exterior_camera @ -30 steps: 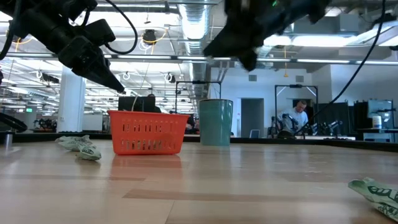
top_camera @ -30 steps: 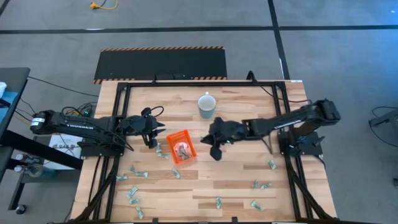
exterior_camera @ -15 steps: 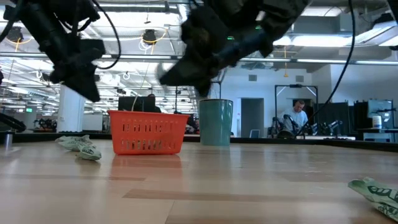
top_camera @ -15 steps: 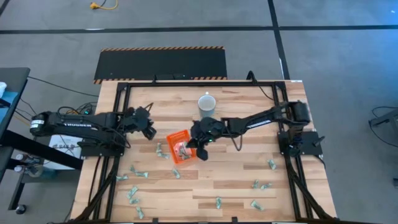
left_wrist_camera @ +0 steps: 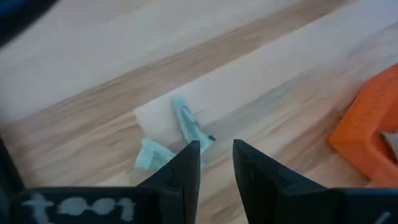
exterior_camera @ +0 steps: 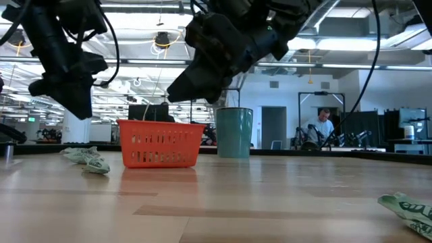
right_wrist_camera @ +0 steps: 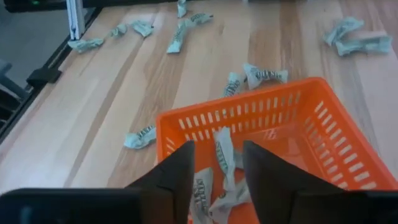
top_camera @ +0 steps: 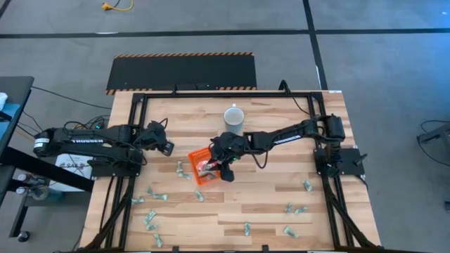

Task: Pick and place items into bin
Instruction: Put the green stevia packet into the orange bin

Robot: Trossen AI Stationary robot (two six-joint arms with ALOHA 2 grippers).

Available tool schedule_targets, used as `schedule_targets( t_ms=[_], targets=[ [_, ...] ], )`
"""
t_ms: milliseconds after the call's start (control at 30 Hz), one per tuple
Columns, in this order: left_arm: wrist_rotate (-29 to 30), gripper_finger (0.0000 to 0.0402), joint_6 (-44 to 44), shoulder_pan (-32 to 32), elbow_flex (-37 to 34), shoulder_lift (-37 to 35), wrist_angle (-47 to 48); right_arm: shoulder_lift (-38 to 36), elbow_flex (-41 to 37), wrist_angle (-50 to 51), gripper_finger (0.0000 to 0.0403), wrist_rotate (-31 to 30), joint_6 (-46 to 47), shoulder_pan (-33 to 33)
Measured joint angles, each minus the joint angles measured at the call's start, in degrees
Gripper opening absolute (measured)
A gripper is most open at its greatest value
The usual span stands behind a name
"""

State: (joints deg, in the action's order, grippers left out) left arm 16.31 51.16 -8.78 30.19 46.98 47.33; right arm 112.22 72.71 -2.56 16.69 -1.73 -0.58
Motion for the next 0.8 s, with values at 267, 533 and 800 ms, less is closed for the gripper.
schedule_targets(
  t_ms=[267, 533, 800],
  targets=[
    [-6.0, 0.0083, -13.6, 0.0, -0.1, 0.0, 1.3, -3.6, 0.0, 15.4, 0.0175, -0.3, -3.2, 2.0],
    [-6.1, 0.0083, 10.2, -2.2, -0.6, 0.7, 6.2, -6.6, 0.0, 26.9, 0.0166, -6.5, 0.2, 1.0],
    [-6.6, 0.0083, 15.7, -3.6, -3.1, 5.6, 4.8, -13.8, -5.6, 32.8, 0.0142, -14.3, 0.6, -1.7]
  ],
)
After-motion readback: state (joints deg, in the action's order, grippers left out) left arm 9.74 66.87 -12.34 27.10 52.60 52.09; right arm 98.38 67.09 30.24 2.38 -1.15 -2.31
